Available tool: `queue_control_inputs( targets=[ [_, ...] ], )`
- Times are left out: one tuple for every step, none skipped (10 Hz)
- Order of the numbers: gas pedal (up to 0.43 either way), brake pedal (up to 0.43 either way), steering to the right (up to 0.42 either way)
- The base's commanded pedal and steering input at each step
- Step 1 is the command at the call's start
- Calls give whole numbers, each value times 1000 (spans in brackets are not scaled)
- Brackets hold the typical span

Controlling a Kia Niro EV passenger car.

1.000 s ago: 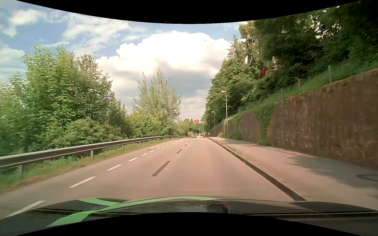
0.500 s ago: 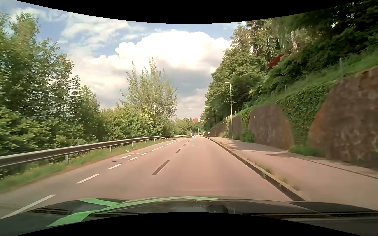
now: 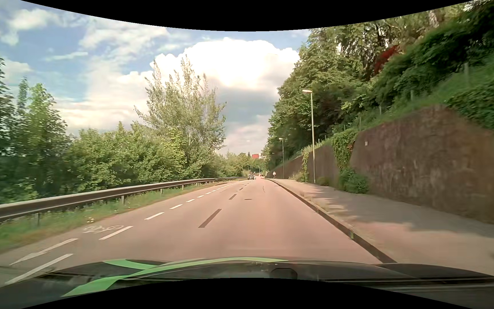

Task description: Follow the waypoints while adhering to traffic rules and regulations

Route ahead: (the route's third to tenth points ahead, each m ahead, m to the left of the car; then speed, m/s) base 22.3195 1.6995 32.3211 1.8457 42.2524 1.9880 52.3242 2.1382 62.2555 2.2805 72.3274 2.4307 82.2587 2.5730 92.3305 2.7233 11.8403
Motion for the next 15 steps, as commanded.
queue_control_inputs(
  targets=[
    [157,0,-3],
    [157,0,-3],
    [157,0,-2],
    [157,0,-2],
    [157,0,-2],
    [150,0,-2],
    [150,0,-2],
    [138,0,-2],
    [138,0,-2],
    [138,0,-2],
    [138,0,-3],
    [138,0,-3],
    [130,0,-3],
    [130,0,-3],
    [130,0,-3]
  ],
)
